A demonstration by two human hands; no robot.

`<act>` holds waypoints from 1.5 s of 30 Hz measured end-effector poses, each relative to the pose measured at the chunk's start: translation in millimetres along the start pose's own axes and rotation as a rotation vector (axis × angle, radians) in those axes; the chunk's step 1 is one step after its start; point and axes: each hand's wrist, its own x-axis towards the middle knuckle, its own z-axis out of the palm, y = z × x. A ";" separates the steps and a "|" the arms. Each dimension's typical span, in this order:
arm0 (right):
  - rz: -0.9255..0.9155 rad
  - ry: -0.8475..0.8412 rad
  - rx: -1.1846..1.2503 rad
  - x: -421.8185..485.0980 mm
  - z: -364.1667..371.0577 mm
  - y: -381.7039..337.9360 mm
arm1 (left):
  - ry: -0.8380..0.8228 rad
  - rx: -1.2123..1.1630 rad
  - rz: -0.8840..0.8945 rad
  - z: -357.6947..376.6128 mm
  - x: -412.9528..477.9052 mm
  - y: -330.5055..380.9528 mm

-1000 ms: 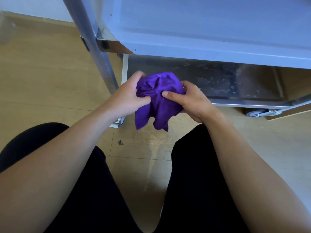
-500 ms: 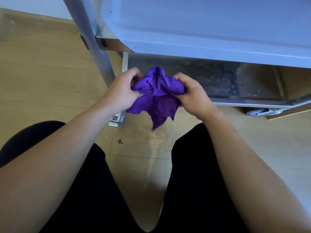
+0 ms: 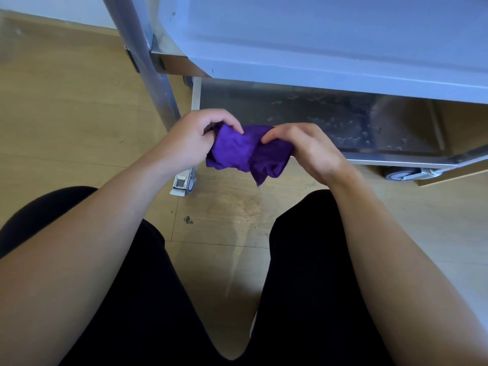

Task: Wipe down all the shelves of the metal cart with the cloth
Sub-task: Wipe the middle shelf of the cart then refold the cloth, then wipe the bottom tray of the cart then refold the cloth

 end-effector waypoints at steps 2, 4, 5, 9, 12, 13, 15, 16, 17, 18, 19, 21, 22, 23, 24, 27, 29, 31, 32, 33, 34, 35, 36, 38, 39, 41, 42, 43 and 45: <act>-0.010 0.059 -0.111 -0.1 5.1 1.8 | -0.040 0.060 0.007 1.8 -1.3 -2.9; 0.047 0.062 -0.159 0.4 10.7 4.3 | -0.074 0.116 0.020 5.4 -2.9 -8.6; 0.085 0.062 -0.176 1.1 12.9 4.9 | -0.085 0.137 0.020 7.2 -3.3 -11.4; 0.104 0.112 -0.256 7.2 21.1 3.2 | -0.089 0.194 0.039 13.8 -4.4 -15.0; 0.027 0.223 -0.259 12.7 26.5 -2.1 | -0.038 0.236 0.023 15.4 -4.2 -18.3; 0.008 0.269 -0.263 14.8 27.8 -4.6 | -0.018 0.260 0.004 15.9 -4.1 -19.9; -0.018 0.354 -0.299 18.8 32.0 -9.5 | 0.004 0.325 -0.015 19.2 -4.0 -23.6; -0.031 0.394 -0.323 20.7 35.3 -11.5 | -0.001 0.361 -0.021 21.5 -4.3 -24.8; -0.050 0.437 -0.355 23.1 39.3 -12.7 | -0.018 0.397 -0.033 23.9 -4.7 -25.9; -0.079 0.482 -0.406 26.0 43.6 -13.8 | -0.038 0.433 -0.051 25.7 -5.1 -27.0; -0.120 0.525 -0.481 30.2 47.9 -13.9 | -0.056 0.469 -0.076 27.2 -5.6 -28.5; -0.214 0.579 -0.671 43.1 55.0 -10.8 | -0.074 0.555 -0.125 29.3 -6.5 -32.2; -0.251 0.587 -0.762 51.2 58.2 -6.9 | -0.086 0.599 -0.143 29.9 -6.8 -34.3; -0.263 0.571 -0.840 58.7 61.5 -1.1 | -0.107 0.640 -0.158 30.6 -7.2 -36.4; -0.249 0.519 -0.907 64.9 65.1 5.9 | -0.136 0.675 -0.172 31.3 -7.3 -39.3; -0.181 0.213 -1.062 76.1 78.4 38.3 | -0.210 0.770 -0.184 34.0 -6.1 -49.3; -0.219 0.160 -1.052 76.5 82.1 49.9 | -0.200 0.821 -0.170 36.5 -3.5 -53.9; -0.344 0.271 -1.006 80.7 78.4 51.6 | -0.144 0.850 -0.173 39.9 -1.9 -58.1; -0.387 0.313 -0.992 83.8 75.7 52.0 | -0.116 0.865 -0.177 41.5 -1.6 -61.1; -0.393 0.304 -0.983 86.9 73.7 53.7 | -0.095 0.879 -0.177 43.1 -1.8 -63.9; -0.369 0.253 -0.993 88.4 73.7 57.0 | -0.082 0.890 -0.177 45.1 -2.7 -67.2; -0.346 0.197 -1.038 89.3 75.6 62.1 | -0.071 0.897 -0.175 46.7 -4.1 -70.7; -0.337 0.157 -1.113 89.4 78.5 67.2 | -0.056 0.901 -0.164 48.0 -6.0 -73.6; -0.365 0.076 -1.262 91.5 84.4 72.3 | -0.023 0.914 -0.124 50.8 -11.9 -77.3; -0.394 0.026 -1.311 95.4 85.6 71.3 | -0.019 0.927 -0.112 52.0 -15.0 -78.0; -0.457 -0.090 -1.338 106.1 83.4 64.5 | -0.048 0.972 -0.111 53.9 -18.2 -78.7; -0.464 -0.138 -1.312 111.0 80.3 62.2 | -0.064 0.992 -0.121 54.2 -18.4 -78.1; -0.457 -0.167 -1.278 114.6 76.1 60.9 | -0.072 1.003 -0.131 53.6 -18.0 -76.9; -0.425 -0.143 -1.231 116.9 64.4 62.2 | -0.071 0.996 -0.151 52.6 -17.3 -74.3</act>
